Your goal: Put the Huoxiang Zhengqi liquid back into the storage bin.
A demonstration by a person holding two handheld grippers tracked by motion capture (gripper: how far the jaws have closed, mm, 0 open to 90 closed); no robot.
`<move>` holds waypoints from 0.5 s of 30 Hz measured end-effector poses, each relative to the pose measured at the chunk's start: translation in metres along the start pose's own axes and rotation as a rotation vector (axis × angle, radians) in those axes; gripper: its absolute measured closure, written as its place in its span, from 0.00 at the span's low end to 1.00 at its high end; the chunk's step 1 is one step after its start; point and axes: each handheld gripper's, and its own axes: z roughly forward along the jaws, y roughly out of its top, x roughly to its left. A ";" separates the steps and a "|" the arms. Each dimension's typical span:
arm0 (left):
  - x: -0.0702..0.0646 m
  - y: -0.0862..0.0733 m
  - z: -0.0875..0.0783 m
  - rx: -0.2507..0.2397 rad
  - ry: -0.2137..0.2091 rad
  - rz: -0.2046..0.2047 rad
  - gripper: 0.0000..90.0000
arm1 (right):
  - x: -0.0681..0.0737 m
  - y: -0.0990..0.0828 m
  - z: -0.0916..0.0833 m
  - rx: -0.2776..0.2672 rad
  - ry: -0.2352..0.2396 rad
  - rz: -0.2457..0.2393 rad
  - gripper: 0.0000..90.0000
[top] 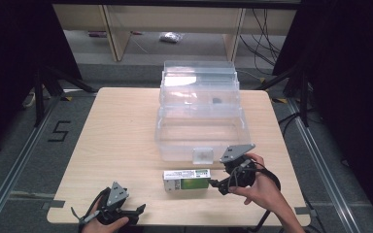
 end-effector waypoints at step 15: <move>0.001 0.000 -0.001 0.000 0.003 0.002 0.17 | 0.008 0.044 0.035 0.164 0.082 -0.150 0.34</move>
